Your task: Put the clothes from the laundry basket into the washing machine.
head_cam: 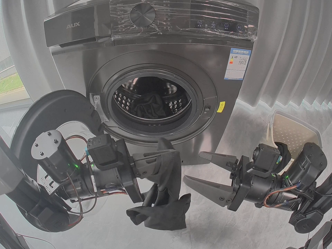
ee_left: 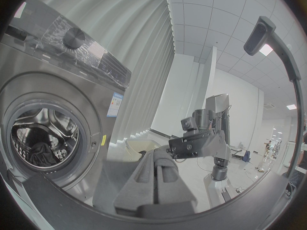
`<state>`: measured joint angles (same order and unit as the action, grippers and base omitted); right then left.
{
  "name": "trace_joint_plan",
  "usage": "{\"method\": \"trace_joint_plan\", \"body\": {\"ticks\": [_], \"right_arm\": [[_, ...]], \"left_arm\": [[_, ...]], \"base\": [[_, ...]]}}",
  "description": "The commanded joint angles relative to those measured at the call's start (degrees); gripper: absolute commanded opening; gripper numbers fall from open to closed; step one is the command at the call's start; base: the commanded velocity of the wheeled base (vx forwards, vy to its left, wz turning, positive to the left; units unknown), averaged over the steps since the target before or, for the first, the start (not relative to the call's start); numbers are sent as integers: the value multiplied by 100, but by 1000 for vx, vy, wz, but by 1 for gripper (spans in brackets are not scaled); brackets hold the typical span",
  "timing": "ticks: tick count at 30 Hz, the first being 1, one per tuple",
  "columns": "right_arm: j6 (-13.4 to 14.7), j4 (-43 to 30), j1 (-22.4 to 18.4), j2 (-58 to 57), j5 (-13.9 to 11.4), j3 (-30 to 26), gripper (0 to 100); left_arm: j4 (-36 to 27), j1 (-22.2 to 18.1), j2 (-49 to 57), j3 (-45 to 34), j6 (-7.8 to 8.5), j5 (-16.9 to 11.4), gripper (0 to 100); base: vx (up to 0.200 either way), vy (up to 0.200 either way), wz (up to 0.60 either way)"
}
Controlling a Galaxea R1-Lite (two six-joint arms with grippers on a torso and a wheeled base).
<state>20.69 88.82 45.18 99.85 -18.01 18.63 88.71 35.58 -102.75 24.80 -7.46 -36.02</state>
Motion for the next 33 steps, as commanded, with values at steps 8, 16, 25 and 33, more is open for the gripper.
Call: {"method": "trace_joint_plan", "body": {"ticks": [8, 16, 25, 33], "right_arm": [[-65, -5, -721, -1, -10, -281, 100], [-109, 4, -949, -10, -1, -351, 100], [-496, -5, -1178, -212, 254, -386, 100], [-742, -5, -1336, -326, 254, -492, 100]], "left_arm": [[-3, 238, 63, 447, -1, 667, 0], [-205, 792, 89, 1212, -159, 1405, 0], [-1075, 1425, 168, 1933, -687, 2433, 0], [-1761, 1513, 159, 2926, -818, 2882, 0]], "base": [[0, 0, 0], [0, 0, 0], [0, 0, 0], [0, 0, 0]]}}
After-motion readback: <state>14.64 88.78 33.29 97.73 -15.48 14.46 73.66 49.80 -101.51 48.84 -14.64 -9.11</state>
